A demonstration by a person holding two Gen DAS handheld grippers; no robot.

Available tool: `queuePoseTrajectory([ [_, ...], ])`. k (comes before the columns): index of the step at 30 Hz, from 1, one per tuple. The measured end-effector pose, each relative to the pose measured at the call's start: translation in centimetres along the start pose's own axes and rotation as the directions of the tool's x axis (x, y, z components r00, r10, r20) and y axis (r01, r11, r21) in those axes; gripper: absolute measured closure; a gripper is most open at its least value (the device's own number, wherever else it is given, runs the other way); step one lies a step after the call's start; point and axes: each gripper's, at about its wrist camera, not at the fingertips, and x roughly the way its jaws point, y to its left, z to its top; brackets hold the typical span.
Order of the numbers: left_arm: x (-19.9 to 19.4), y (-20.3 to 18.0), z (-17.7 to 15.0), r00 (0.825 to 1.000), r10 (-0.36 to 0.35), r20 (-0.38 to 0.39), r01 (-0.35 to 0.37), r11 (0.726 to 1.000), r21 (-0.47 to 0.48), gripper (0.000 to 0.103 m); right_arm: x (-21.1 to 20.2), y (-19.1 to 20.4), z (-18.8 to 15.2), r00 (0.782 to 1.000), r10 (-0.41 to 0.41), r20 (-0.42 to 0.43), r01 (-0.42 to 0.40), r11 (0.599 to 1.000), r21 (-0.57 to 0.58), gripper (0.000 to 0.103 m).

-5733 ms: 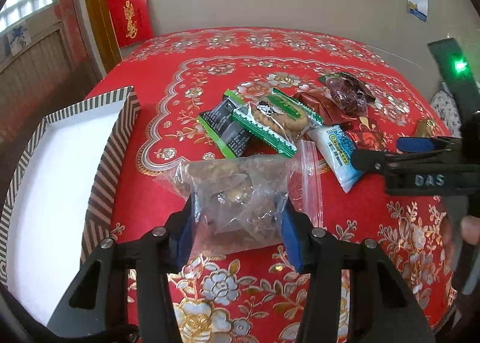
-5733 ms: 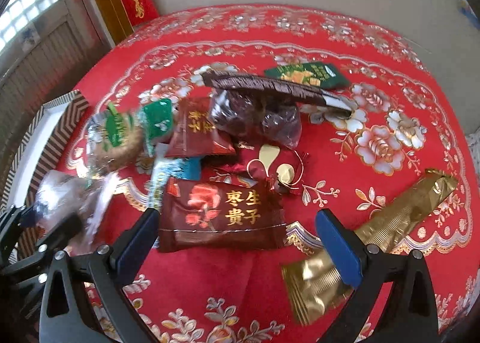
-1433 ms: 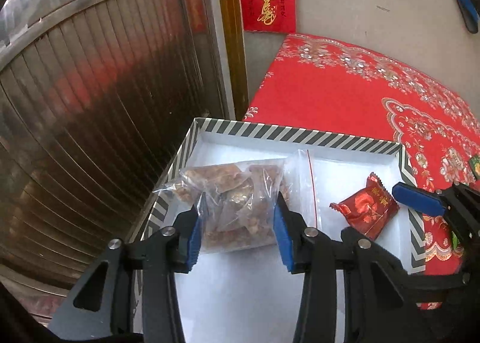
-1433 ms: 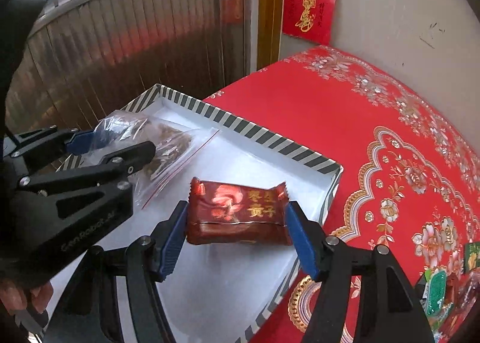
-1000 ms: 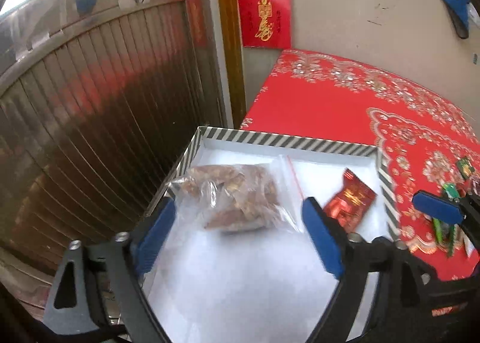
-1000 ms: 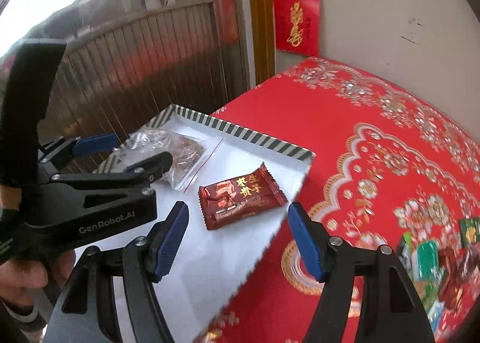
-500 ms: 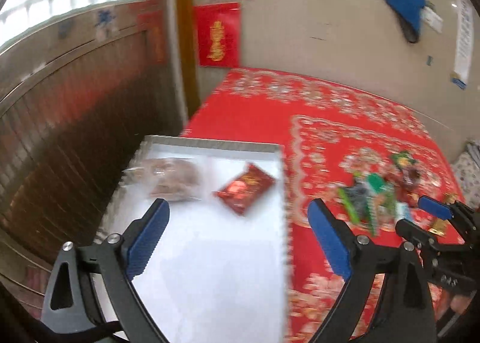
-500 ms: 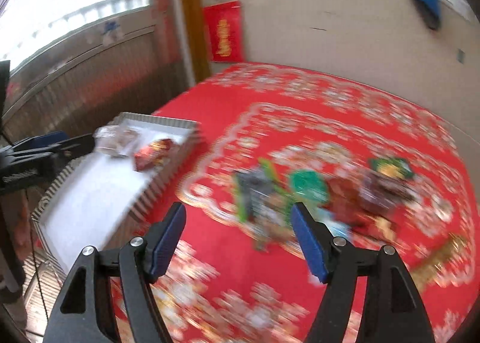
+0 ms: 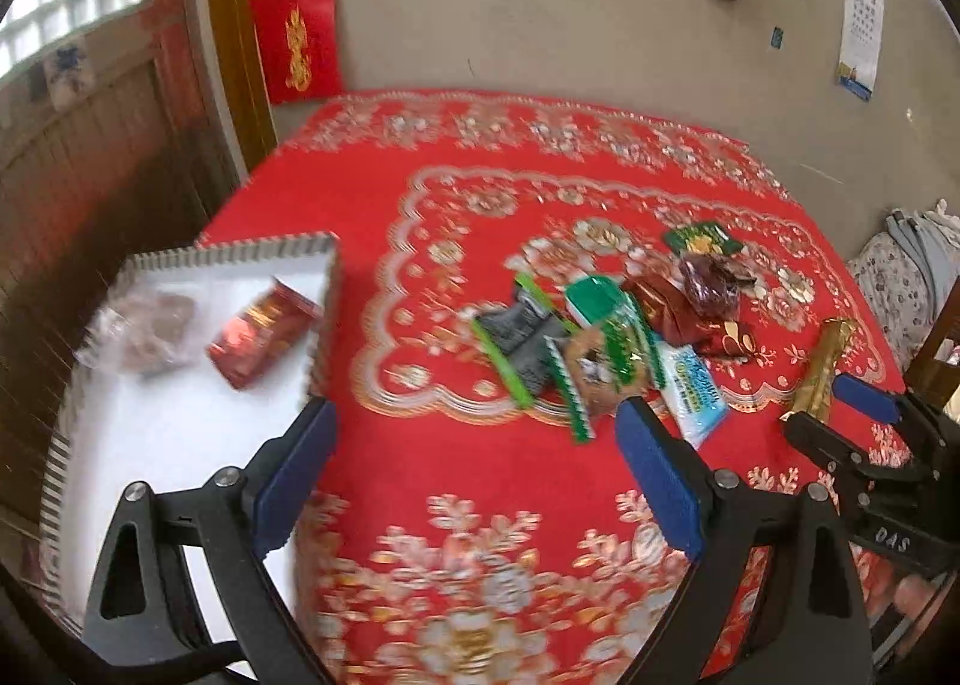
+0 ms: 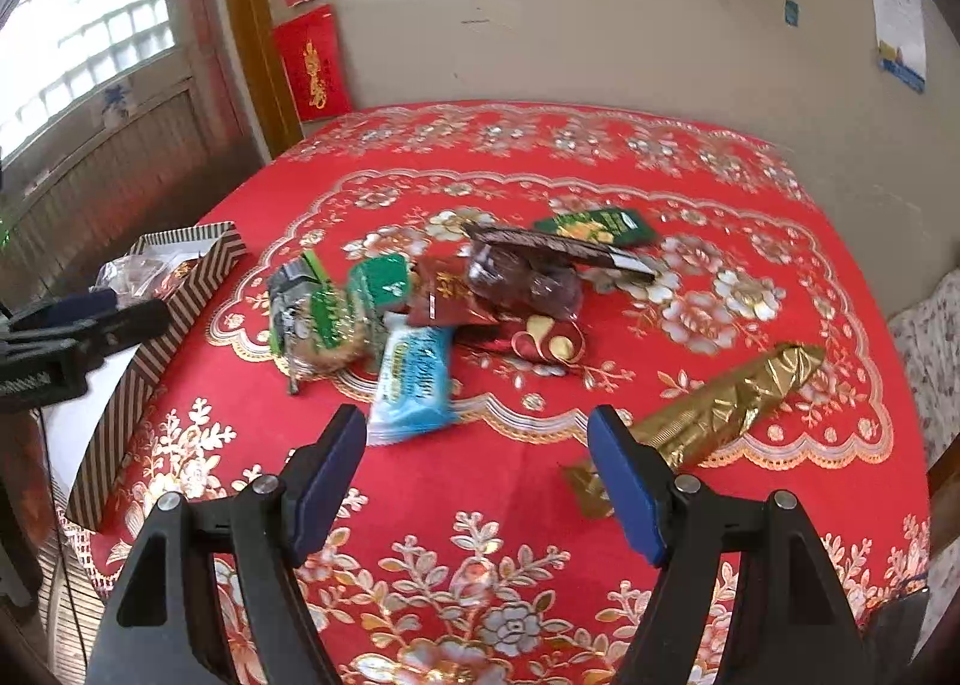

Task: Organize snacks
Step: 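Grasp the green cookie packet with left tool while right tool grasps blue candy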

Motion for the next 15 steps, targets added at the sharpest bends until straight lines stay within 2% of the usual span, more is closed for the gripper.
queuePoseTrajectory([
  [3,1.6,-1.2,0.0,1.000,-0.007,-0.029,0.005,0.999,-0.047,0.010,0.3,-0.8,-0.3,1.000,0.011,-0.010,-0.011,1.000,0.012,0.027],
  [10,4.4,-3.1,0.8,0.999,-0.006,-0.044,-0.003,0.983,-0.182,0.010,0.9,-2.1,-0.3,0.999,0.032,-0.029,-0.032,0.999,0.012,0.027],
  [15,6.5,-4.2,1.3,0.997,0.004,-0.071,-0.020,0.973,-0.230,0.010,1.2,-2.6,-0.1,0.999,0.030,-0.038,-0.030,1.000,0.000,0.027],
])
